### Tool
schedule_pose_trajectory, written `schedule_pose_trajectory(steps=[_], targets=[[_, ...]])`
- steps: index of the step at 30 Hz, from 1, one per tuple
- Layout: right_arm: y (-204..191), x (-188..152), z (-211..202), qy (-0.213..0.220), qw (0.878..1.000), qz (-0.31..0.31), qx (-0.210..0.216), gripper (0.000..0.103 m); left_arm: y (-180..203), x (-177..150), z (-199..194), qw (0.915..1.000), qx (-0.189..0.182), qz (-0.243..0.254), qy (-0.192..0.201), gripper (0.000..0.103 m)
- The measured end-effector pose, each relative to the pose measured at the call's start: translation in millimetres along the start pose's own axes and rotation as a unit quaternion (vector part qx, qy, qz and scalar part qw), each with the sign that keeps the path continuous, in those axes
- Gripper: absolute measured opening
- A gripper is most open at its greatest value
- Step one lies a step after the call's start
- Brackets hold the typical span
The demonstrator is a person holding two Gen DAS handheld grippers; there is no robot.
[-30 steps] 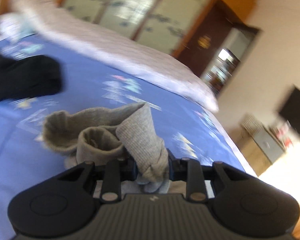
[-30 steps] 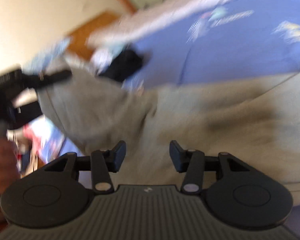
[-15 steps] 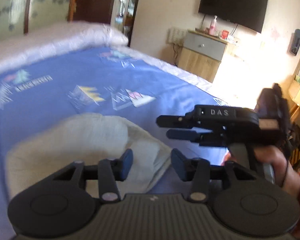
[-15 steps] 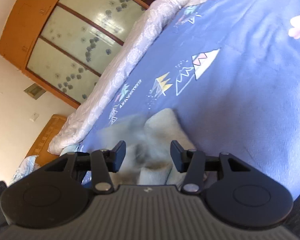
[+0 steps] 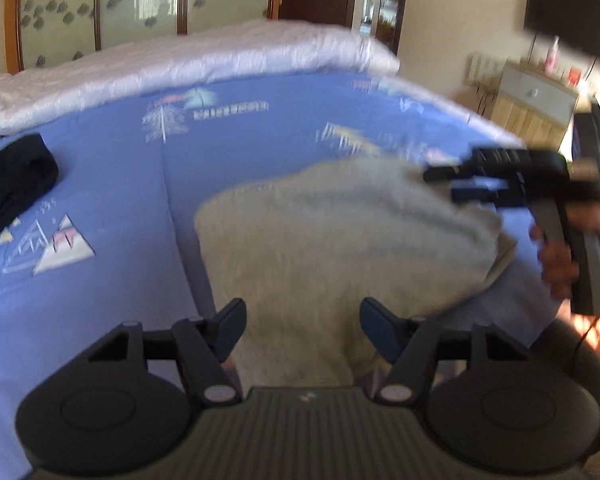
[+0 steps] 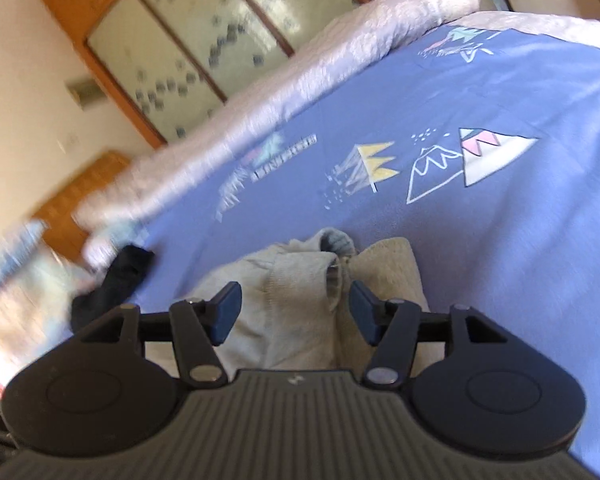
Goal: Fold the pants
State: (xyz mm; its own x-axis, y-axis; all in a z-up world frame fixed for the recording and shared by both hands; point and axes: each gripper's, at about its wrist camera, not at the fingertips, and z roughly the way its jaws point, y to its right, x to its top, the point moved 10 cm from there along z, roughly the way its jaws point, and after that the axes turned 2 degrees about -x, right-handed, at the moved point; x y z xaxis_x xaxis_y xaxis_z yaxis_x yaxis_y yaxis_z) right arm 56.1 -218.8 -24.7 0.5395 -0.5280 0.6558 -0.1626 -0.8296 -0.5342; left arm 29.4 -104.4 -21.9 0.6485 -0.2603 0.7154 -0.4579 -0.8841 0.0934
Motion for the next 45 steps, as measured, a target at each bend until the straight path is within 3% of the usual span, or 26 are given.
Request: schedule_pose_trajectory(steps=[1,2,3,4,6,9,11,13,15,16,17,19,22,25,28,31,34,35,38,42,45], targets=[[0.9,-2.7,9.1,-0.019,1.0,0.002,0.003,0.058,0.8,-4.8,4.9,0.9999,-0.003,-0.002,-0.01,0.041],[-0.2,-7.5,15.4,-0.038,0.999,0.004,0.006,0.031,0.7,-9.2,8.2,0.9997,-0.008,-0.008,-0.021,0.031],[-0.3,-8.6,18.8,-0.047,0.999,-0.003,-0.005,0.029,1.2,-11.3,12.4,0.9994,-0.011,-0.016,-0.028,0.022],[-6.1,-7.0,15.7,-0.039,0.999,-0.02,-0.013,0.022,0.1,-11.0,13.1,0.9992,-0.013,-0.025,-0.028,0.022],[-16.8,4.7,4.8,-0.002,0.998,-0.059,-0.015,0.02,-4.2,-11.9,8.9,0.9988,-0.015,-0.039,-0.025,0.025],[-9.0,16.0,4.9,0.02,0.996,-0.071,-0.047,0.026,-6.4,-13.4,6.3,0.9985,-0.017,-0.044,-0.027,0.027],[3.0,17.4,12.1,0.019,0.998,-0.041,-0.045,0.05,-5.3,-13.8,4.1,0.9986,-0.016,-0.044,-0.026,0.033],[9.9,16.2,22.3,0.003,1.0,0.001,-0.021,0.063,-3.0,-14.4,3.0,0.9986,-0.018,-0.044,-0.024,0.043],[9.3,11.9,35.6,-0.023,0.999,0.023,-0.002,0.063,-0.5,-13.4,6.9,0.9987,-0.015,-0.041,-0.025,0.043],[9.5,9.4,41.1,-0.037,0.999,0.028,0.001,0.053,-0.1,-13.5,8.7,0.9988,-0.014,-0.039,-0.027,0.043],[6.6,8.6,45.0,-0.049,0.998,0.027,0.007,0.033,0.3,-13.1,9.6,0.9988,-0.013,-0.038,-0.028,0.042],[-3.0,12.3,40.9,-0.055,0.998,0.016,0.01,0.019,-0.3,-11.8,8.4,0.9987,-0.015,-0.041,-0.028,0.04],[-21.7,27.3,8.6,-0.031,0.999,0.009,0.03,0.015,-4.1,-10.0,4.3,0.9983,-0.019,-0.052,-0.021,0.04],[-46.9,40.8,-34.5,0.004,0.999,-0.023,0.046,0.015,-5.9,-10.0,0.7,0.9979,-0.026,-0.057,-0.015,0.04],[-60.5,46.1,-70.3,0.034,0.997,-0.059,0.027,0.015,-2.4,-9.5,-1.2,0.997,-0.043,-0.063,-0.01,0.042],[-41.2,38.7,-65.2,0.031,0.994,-0.09,-0.047,0.018,3.4,-8.3,1.5,0.9965,-0.054,-0.063,-0.014,0.044],[4.7,17.6,-29.3,-0.017,0.989,-0.077,-0.128,0.039,7.5,-3.3,0.2,0.997,-0.055,-0.054,-0.012,0.045],[15.6,13.0,-30.0,-0.014,0.99,-0.047,-0.132,0.04,6.9,0.1,-4.2,0.997,-0.055,-0.055,-0.005,0.046],[16.8,14.1,-55.2,0.04,0.995,0.019,-0.088,0.041,1.9,11.7,-16.9,0.9942,-0.069,-0.08,0.016,0.05],[-16.4,10.0,-82.0,0.099,0.988,-0.059,-0.104,0.042,3.5,33.6,-11.0,0.9941,-0.072,-0.078,0.023,0.05],[-33.0,6.8,-89.3,0.115,0.982,-0.109,-0.104,0.056,13.8,46.8,8.0,0.9967,-0.057,-0.056,0.015,0.05]])
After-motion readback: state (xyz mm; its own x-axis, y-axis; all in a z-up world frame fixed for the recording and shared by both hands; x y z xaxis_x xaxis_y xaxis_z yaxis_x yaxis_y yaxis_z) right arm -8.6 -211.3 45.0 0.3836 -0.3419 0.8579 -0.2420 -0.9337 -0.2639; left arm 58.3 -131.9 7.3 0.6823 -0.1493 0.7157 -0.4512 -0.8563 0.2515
